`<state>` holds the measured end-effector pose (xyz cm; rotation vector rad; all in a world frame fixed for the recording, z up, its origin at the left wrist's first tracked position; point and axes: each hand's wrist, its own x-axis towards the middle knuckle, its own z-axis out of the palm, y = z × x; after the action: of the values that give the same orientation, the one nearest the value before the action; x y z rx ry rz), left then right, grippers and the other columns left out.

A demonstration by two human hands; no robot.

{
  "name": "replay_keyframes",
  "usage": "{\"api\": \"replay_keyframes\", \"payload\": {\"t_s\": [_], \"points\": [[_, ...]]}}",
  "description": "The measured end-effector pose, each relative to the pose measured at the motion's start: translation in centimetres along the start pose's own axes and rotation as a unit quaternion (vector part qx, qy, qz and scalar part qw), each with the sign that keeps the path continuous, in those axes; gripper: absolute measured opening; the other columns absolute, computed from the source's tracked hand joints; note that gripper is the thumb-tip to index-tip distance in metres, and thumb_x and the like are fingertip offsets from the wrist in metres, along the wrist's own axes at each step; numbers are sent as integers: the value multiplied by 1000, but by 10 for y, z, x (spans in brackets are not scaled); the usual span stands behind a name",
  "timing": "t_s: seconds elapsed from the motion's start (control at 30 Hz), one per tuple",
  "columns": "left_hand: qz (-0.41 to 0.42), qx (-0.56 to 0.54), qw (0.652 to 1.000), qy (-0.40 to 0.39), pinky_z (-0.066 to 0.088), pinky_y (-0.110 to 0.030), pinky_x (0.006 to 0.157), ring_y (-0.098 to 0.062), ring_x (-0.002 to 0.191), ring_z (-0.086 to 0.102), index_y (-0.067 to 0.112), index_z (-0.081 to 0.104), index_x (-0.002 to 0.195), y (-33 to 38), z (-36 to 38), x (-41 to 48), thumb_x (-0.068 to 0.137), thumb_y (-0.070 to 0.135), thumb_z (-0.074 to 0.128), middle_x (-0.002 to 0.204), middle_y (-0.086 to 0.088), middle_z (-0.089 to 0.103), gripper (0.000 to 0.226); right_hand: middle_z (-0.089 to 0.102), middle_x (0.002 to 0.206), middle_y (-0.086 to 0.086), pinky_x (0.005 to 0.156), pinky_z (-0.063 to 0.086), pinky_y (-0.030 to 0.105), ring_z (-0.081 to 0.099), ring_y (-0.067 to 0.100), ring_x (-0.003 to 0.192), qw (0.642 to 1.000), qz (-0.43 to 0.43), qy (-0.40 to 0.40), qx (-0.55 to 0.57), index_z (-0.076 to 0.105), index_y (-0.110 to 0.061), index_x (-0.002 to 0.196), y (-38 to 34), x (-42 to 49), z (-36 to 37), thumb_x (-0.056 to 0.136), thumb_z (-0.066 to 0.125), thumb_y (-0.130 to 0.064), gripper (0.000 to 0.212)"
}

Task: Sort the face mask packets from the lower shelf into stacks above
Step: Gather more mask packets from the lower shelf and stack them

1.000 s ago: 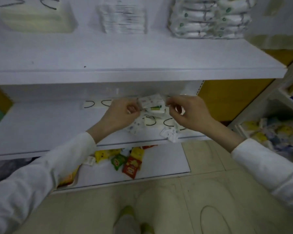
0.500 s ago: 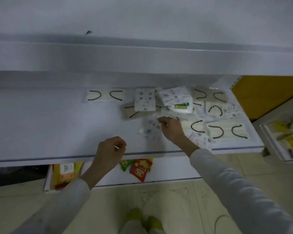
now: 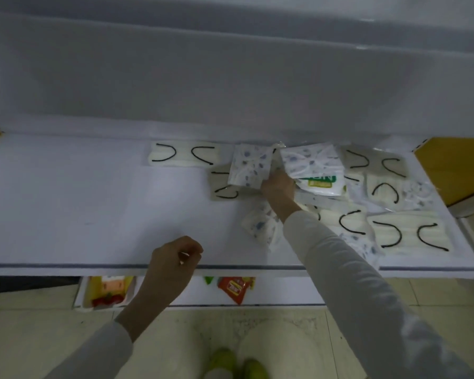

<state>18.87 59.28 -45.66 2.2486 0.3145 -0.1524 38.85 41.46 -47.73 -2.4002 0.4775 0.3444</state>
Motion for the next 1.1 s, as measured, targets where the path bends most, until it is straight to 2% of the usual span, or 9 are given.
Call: {"api": "replay_keyframes", "payload": {"t_s": [0.23, 0.33, 0.43, 0.57, 0.7, 0.77, 0.9, 1.0, 1.1], "points": [[-28, -32, 999, -12, 55, -29, 76, -17, 79, 66, 18, 66, 84, 14, 11, 7, 87, 6, 61, 85, 2, 69, 14, 59, 90, 13, 70, 43, 30, 59, 32, 91, 998, -23, -38, 52, 63, -2, 97, 4, -5, -13, 88, 48, -14, 21], [-62, -50, 997, -10, 56, -36, 81, -18, 82, 66, 16, 67, 86, 19, 14, 12, 88, 5, 58, 87, 0, 69, 14, 55, 79, 9, 68, 55, 39, 63, 32, 75, 993, -38, -57, 100, 56, -4, 83, 8, -13, -18, 91, 45, -12, 16], [-98, -88, 991, 7, 56, -40, 81, -22, 84, 66, 12, 69, 89, 26, 17, 20, 90, 7, 56, 89, -5, 69, 14, 53, 80, 2, 62, 57, 30, 65, 24, 61, 977, -12, -89, 194, 55, -8, 89, 9, -18, -21, 94, 45, -7, 11], [-76, -102, 992, 2, 57, -36, 77, -20, 83, 66, 17, 66, 85, 32, 22, 20, 91, 6, 55, 86, 0, 68, 17, 61, 90, 10, 61, 48, 29, 65, 33, 93, 993, -45, -35, 107, 59, -4, 96, 1, -9, -4, 93, 51, -19, 17], [-37, -67, 997, 3, 56, -33, 78, -15, 82, 65, 27, 61, 77, 21, 20, 15, 90, 4, 56, 84, 8, 65, 26, 53, 129, 14, 97, 42, 36, 51, 32, 118, 996, -40, 23, -74, 51, -5, 125, -14, 4, 25, 95, 49, -31, 40], [-29, -56, 998, 7, 56, -32, 76, -15, 82, 65, 31, 59, 75, 14, 15, 15, 90, 4, 56, 83, 11, 65, 31, 44, 137, 16, 104, 37, 39, 46, 32, 125, 993, -32, 29, -111, 40, -4, 134, -21, 6, 33, 96, 49, -27, 45], [-41, -55, 998, 12, 56, -33, 75, -18, 80, 66, 32, 58, 74, 2, 10, 16, 90, 5, 56, 81, 9, 65, 31, 51, 133, 17, 93, 43, 34, 52, 32, 121, 998, -18, 28, 55, 30, 0, 135, -25, 6, 31, 90, 60, -12, 56], [-92, -128, 987, 29, 57, -35, 71, -22, 79, 66, 22, 64, 82, 4, 12, 21, 92, 5, 53, 83, 0, 68, 22, 61, 107, 17, 77, 44, 33, 58, 32, 99, 984, -40, 3, 174, 50, 1, 116, -18, -7, 22, 87, 50, -3, 29], [-159, -246, 955, 48, 54, -34, 77, -24, 89, 63, 11, 63, 99, 18, 15, 33, 96, 15, 51, 93, -6, 66, 14, 62, 83, 7, 69, 43, 30, 56, 24, 80, 953, -37, -112, 278, 64, -9, 88, 0, -30, 8, 83, 46, 1, 22]]}}
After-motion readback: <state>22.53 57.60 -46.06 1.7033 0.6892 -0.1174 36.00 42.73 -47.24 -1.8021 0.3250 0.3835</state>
